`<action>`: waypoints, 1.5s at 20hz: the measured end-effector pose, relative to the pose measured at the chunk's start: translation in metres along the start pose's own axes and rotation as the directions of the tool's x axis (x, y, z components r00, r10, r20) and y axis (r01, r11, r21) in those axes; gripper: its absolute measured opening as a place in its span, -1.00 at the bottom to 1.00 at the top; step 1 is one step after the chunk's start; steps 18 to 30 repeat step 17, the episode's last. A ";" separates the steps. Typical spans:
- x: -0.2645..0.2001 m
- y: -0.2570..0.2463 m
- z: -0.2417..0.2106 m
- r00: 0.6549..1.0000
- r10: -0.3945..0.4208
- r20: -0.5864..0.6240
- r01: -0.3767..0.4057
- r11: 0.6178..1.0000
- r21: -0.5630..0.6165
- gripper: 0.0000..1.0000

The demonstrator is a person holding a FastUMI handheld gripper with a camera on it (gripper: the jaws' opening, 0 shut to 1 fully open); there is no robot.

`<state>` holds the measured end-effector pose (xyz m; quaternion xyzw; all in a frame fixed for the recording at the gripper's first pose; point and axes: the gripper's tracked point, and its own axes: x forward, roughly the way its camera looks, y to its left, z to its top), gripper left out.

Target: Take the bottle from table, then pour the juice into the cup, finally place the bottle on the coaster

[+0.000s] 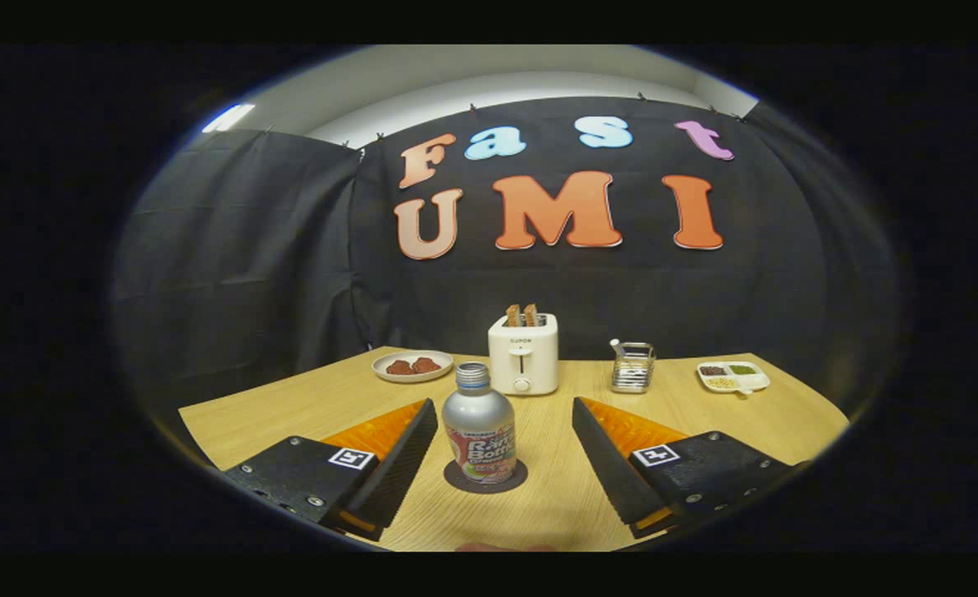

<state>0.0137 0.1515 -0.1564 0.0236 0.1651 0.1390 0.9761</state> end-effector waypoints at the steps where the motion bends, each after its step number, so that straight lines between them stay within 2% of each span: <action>1: -0.008 -0.002 0.009 1.000 -0.010 0.023 0.010 1.000 -0.001 0.94; 6: -0.052 -0.018 0.052 0.989 -0.076 0.126 0.080 0.996 -0.031 0.94; 12: -0.089 -0.031 0.075 0.972 -0.129 0.195 0.138 0.990 -0.033 0.94; 17: -0.110 -0.026 0.084 0.965 -0.112 0.237 0.126 0.991 -0.042 0.94; 30: -0.110 -0.026 0.084 0.965 -0.112 0.237 0.126 0.991 -0.042 0.94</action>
